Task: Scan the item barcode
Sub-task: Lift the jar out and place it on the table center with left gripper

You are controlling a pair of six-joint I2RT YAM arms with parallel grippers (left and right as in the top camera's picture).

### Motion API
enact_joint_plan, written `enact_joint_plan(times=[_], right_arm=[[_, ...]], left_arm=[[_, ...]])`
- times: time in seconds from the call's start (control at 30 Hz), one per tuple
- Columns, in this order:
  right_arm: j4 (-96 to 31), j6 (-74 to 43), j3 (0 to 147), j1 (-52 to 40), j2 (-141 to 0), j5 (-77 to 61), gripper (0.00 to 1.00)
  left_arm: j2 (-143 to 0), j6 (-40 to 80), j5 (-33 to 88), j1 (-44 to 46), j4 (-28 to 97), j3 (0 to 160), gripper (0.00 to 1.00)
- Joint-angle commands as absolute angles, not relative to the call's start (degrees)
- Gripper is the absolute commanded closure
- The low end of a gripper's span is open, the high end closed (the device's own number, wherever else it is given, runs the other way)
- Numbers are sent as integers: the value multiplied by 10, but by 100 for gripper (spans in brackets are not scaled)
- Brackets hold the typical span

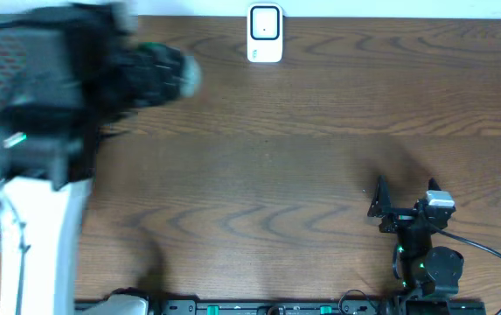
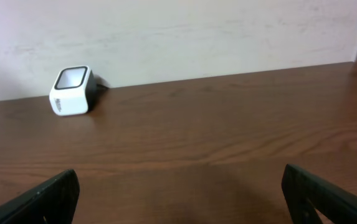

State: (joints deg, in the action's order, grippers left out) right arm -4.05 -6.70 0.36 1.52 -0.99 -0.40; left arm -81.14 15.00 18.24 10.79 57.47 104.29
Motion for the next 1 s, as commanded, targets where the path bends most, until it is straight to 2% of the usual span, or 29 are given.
enact_joint_plan(times=[0.0, 0.2, 0.5, 0.7, 0.97], right_arm=[[-43, -59, 3, 10, -7, -3, 1], [-43, -59, 3, 10, -7, -3, 1], [-43, -59, 3, 10, -7, -3, 1], [-43, -59, 3, 10, -7, -3, 1], [-43, -59, 3, 10, -7, -3, 1]], left_arm=[[-865, 154, 119, 175, 574, 1023, 33], [-1001, 153, 58, 265, 563, 1017, 33], [-1177, 209, 57, 350, 472, 1017, 33], [-1222, 229, 52, 426, 400, 1017, 32], [-1243, 266, -37, 507, 354, 1017, 32]])
